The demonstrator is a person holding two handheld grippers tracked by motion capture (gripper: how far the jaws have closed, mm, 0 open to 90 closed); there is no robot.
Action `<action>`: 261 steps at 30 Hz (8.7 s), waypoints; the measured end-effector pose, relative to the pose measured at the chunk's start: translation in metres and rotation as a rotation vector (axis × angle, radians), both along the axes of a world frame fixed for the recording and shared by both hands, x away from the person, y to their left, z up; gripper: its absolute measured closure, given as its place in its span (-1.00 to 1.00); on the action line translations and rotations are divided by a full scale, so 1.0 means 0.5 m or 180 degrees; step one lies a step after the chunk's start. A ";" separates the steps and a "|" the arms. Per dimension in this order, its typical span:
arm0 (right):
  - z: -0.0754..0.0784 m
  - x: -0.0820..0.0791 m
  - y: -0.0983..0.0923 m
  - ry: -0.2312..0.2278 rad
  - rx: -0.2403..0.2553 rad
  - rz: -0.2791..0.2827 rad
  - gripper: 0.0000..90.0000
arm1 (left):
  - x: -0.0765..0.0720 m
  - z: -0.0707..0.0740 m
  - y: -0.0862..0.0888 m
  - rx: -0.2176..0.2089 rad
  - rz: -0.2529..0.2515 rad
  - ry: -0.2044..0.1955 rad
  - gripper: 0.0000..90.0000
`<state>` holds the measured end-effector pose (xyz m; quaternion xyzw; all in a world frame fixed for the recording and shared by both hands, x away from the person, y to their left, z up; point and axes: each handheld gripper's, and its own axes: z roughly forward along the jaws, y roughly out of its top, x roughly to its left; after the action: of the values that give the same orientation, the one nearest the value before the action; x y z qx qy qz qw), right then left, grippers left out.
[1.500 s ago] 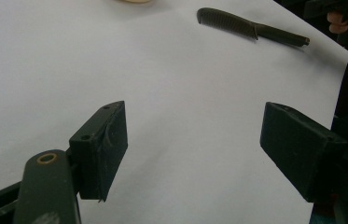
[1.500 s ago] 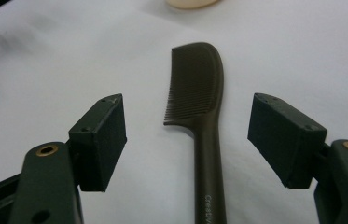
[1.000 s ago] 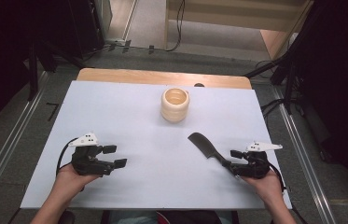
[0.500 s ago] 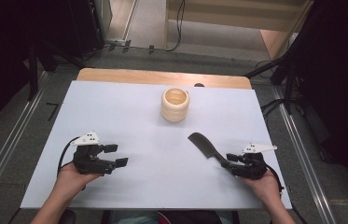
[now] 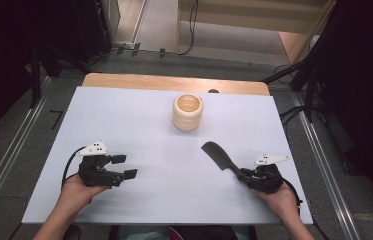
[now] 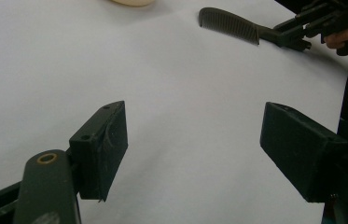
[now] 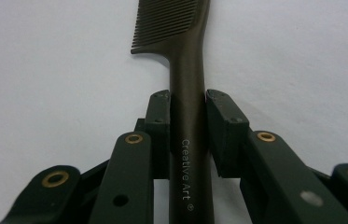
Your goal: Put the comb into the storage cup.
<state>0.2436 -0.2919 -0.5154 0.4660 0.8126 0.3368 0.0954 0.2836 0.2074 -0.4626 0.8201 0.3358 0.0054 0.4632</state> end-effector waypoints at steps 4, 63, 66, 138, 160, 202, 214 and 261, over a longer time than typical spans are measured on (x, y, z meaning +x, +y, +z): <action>0.006 0.004 0.012 0.0041 -0.0159 -0.0015 0.55 | 0.000 0.000 -0.001 0.0017 -0.0003 -0.0001 -0.46; 0.107 0.011 0.074 -0.0598 0.0661 -0.0065 0.56 | -0.005 0.023 -0.017 -0.0131 0.0177 0.0038 -0.46; 0.108 0.012 0.081 -0.0608 0.0667 -0.0083 0.56 | -0.005 0.025 -0.021 -0.0161 0.0198 0.0062 -0.46; 0.124 0.090 0.335 -0.1004 0.1012 -0.0273 0.56 | 0.078 0.106 -0.106 -0.0420 0.0570 0.0028 -0.46; 0.118 0.107 0.395 -0.1001 0.1219 -0.0264 0.56 | 0.105 0.090 -0.126 -0.0694 0.0931 0.0129 -0.45; 0.109 0.109 0.435 -0.0968 0.1464 -0.0285 0.56 | 0.126 0.055 -0.153 -0.1066 0.1236 0.0369 0.13; 0.105 0.109 0.440 -0.0927 0.1491 -0.0250 0.56 | 0.128 0.046 -0.147 -0.1280 0.1205 0.0523 0.49; 0.107 0.109 0.359 -0.0782 0.1173 0.0257 -0.43 | 0.138 0.051 -0.131 -0.1126 0.1117 0.0512 0.63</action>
<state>0.2983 -0.1122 -0.4618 0.3981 0.7376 0.5373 0.0934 0.3526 0.1418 -0.4372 0.6534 0.5044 -0.0384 0.5632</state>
